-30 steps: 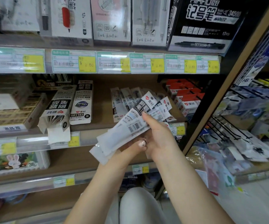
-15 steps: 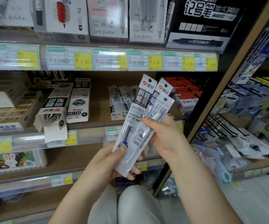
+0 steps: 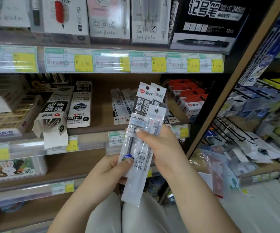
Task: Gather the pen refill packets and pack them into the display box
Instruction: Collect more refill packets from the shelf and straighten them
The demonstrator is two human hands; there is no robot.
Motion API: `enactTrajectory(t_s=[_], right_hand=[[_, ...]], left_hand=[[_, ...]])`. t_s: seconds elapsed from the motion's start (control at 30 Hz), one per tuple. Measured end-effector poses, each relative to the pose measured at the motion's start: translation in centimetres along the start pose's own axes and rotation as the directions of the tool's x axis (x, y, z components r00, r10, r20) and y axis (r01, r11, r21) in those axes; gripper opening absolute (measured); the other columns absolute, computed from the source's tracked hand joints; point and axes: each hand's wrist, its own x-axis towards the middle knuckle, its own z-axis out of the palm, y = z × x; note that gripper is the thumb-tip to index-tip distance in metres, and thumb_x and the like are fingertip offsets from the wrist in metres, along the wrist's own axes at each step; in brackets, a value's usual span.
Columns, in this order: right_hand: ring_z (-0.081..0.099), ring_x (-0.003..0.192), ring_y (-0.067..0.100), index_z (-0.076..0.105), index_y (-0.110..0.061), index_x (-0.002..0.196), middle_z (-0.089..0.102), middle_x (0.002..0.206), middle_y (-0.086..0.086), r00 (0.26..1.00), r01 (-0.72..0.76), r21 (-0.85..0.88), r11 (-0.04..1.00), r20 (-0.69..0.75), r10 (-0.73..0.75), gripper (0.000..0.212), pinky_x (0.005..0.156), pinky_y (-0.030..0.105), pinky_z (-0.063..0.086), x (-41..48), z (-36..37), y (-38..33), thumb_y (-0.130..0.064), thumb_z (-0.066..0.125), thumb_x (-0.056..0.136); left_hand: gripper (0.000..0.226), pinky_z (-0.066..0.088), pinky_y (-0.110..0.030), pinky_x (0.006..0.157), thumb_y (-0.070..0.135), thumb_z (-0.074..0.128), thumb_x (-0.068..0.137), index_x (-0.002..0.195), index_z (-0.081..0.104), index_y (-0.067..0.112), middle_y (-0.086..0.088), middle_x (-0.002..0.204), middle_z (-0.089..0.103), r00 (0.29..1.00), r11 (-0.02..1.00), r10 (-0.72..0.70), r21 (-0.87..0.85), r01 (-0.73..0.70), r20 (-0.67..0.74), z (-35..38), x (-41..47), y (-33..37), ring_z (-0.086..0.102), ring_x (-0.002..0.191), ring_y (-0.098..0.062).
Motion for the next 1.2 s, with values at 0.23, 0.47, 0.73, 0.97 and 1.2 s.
enactTrajectory(t_s=[0.23,0.47,0.73,0.97,1.2], right_hand=[[0.069,0.089,0.012,0.066,-0.028,0.091,0.073,0.094,-0.005,1.000,-0.016,-0.106,0.994,0.013,0.017,0.017,0.080,0.030,0.056,-0.5,1.0,0.4,-0.012,0.060,0.089],[0.059,0.065,0.015,0.063,-0.013,0.087,0.063,0.075,0.006,0.980,0.064,-0.700,0.711,-0.092,-0.179,0.038,0.064,0.030,0.048,0.3,-1.2,-0.9,-0.039,0.037,0.097],[0.063,0.069,0.019,0.059,-0.020,0.084,0.072,0.076,0.000,0.960,0.014,-0.449,0.893,-0.244,-0.138,0.028,0.066,0.032,0.047,1.2,-3.1,-3.1,-0.017,0.035,0.099],[0.042,0.061,0.011,0.048,-0.022,0.074,0.053,0.064,-0.002,0.971,-0.045,-0.244,0.969,-0.240,-0.015,0.020,0.058,0.026,0.032,1.2,-2.2,-2.9,-0.012,0.039,0.089],[0.052,0.042,0.011,0.053,-0.004,0.110,0.067,0.067,0.004,0.994,-0.106,0.046,0.993,0.011,0.106,0.044,0.041,0.022,0.039,1.1,-2.1,-2.4,-0.041,0.053,0.086]], left_hand=[[0.026,0.053,-0.051,0.077,0.041,0.059,0.084,0.076,0.072,0.019,-0.013,0.080,0.073,0.986,1.000,0.029,0.000,-0.029,-0.162,0.6,0.2,-0.1,0.069,0.071,-0.024],[0.026,0.059,-0.036,0.061,0.024,0.051,0.091,0.080,0.069,0.008,-0.014,0.074,0.073,0.968,1.000,-0.006,-0.008,0.004,-0.252,0.2,0.4,-0.5,0.069,0.063,-0.026],[0.018,0.053,-0.024,0.047,0.012,0.053,0.094,0.084,0.061,-0.001,-0.011,0.061,0.069,0.970,1.000,0.018,0.013,-0.016,-0.244,0.4,0.3,-0.4,0.063,0.048,-0.015],[0.031,0.043,-0.026,0.042,0.009,0.052,0.094,0.065,0.060,0.006,-0.016,0.052,0.059,0.976,0.997,0.069,0.048,-0.060,-0.204,0.7,0.1,-0.9,0.052,0.041,-0.019],[0.027,0.036,-0.025,0.039,0.007,0.053,0.094,0.068,0.055,0.004,-0.014,0.055,0.060,0.991,0.997,0.080,0.026,-0.078,-0.107,0.6,0.2,-1.3,0.043,0.035,-0.019]])
